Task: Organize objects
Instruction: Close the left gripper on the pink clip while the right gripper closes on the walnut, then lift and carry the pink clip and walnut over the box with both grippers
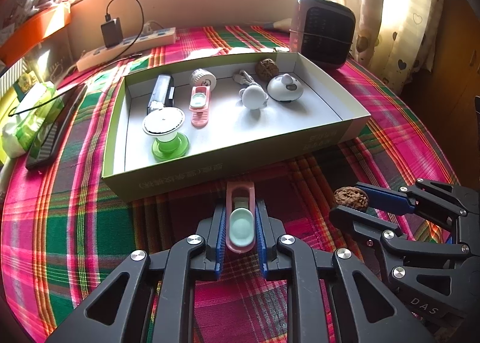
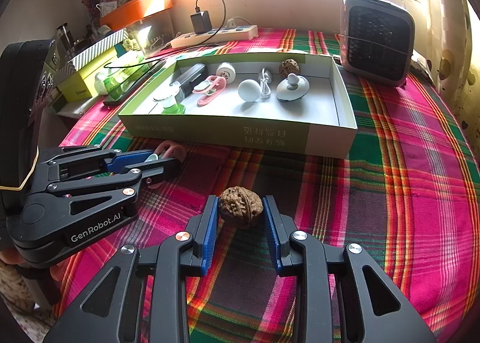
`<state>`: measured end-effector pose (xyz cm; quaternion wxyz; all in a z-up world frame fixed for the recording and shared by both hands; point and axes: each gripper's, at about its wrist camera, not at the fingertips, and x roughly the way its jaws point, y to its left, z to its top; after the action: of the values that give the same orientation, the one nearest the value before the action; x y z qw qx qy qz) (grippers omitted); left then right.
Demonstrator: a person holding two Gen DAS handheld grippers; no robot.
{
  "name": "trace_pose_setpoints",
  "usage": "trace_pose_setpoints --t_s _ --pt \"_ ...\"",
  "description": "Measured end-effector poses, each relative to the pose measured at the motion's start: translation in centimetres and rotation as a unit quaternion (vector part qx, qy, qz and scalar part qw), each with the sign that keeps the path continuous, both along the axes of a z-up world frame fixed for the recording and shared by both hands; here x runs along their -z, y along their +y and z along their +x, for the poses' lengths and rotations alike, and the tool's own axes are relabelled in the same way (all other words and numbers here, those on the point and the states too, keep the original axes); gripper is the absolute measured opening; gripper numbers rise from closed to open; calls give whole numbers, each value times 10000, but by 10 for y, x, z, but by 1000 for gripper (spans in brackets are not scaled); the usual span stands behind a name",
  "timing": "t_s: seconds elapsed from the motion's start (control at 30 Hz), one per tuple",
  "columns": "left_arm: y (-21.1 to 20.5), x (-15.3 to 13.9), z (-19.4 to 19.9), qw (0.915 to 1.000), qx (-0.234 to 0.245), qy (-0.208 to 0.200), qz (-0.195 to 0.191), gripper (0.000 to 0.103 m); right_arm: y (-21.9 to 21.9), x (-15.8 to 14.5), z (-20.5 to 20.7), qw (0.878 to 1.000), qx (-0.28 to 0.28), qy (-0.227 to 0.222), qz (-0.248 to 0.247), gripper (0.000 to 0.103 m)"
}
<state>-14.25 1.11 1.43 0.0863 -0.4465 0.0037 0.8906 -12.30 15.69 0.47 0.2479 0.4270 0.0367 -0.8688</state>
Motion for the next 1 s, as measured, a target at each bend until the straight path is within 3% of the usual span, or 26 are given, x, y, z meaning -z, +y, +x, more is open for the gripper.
trace_pose_setpoints --t_s 1.0 --pt "1 -8 7 9998 109 74 124 16 2 -6 1 9998 127 135 -33 31"
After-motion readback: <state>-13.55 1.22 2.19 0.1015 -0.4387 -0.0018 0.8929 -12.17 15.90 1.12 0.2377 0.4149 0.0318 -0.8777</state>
